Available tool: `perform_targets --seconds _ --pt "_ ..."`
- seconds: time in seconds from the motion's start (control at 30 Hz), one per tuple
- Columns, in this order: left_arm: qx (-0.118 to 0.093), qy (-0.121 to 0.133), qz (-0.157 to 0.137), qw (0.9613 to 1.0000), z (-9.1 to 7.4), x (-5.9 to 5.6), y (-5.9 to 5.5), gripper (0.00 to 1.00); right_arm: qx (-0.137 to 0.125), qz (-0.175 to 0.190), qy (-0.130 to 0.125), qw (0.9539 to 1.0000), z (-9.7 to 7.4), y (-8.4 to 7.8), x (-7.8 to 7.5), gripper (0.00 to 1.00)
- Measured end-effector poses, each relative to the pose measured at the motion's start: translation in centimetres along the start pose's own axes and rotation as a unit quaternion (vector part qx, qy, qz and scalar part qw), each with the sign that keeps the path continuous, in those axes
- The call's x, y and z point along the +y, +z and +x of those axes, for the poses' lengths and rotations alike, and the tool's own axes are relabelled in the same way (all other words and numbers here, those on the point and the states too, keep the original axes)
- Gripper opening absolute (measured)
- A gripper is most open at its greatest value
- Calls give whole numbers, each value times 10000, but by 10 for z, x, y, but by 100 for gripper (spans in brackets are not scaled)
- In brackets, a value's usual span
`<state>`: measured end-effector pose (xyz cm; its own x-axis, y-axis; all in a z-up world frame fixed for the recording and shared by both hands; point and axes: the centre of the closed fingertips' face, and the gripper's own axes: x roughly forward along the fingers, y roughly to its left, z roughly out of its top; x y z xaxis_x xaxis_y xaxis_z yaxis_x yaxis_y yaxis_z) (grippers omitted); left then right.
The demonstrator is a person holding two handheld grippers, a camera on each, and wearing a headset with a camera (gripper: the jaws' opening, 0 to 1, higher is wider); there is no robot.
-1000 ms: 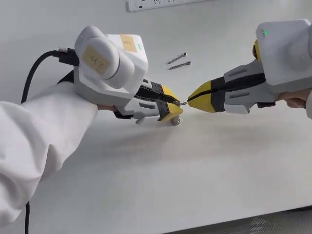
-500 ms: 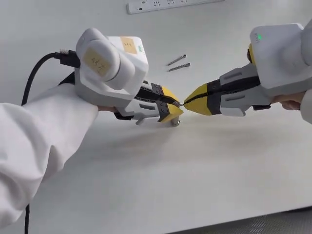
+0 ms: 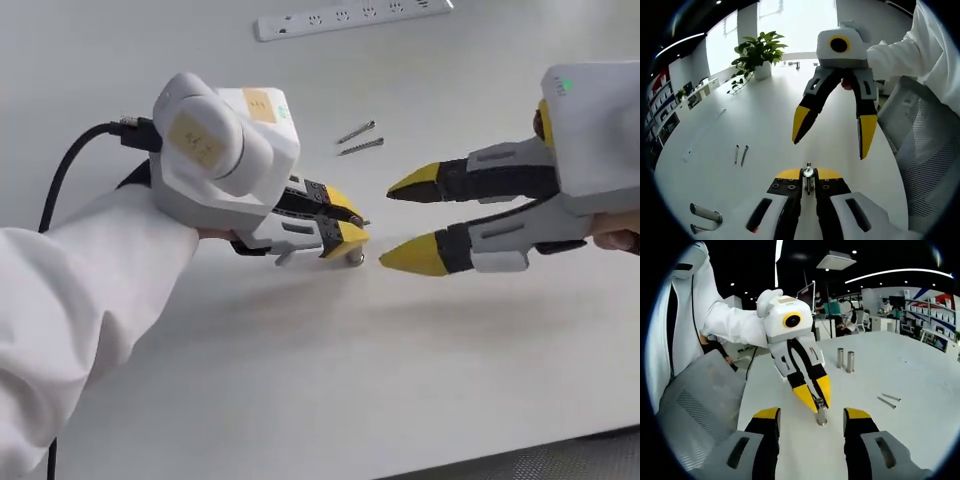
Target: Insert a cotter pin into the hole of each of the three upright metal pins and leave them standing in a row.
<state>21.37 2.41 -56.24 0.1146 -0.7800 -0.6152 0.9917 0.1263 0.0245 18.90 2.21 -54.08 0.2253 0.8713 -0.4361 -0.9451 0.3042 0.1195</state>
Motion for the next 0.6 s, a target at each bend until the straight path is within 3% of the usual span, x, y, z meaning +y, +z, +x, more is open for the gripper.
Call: perform_targets --seconds 0.23,0.33,0.37,0.5,0.6 --pt "14 46 51 10000 0 -1 0 7 -48 286 -66 9996 -3 -6 16 78" --pt "143 285 -91 9995 -2 4 -2 6 -47 412 -99 9991 -6 -7 22 79" --pt "176 296 185 9992 -4 6 -2 6 -57 421 -128 9990 -7 -7 22 78" --pt "52 308 34 9995 -15 10 0 6 -113 490 -233 9985 -13 -6 25 77" --pt "56 373 112 9992 -27 19 -1 6 -89 503 -330 9982 -17 -5 25 78"
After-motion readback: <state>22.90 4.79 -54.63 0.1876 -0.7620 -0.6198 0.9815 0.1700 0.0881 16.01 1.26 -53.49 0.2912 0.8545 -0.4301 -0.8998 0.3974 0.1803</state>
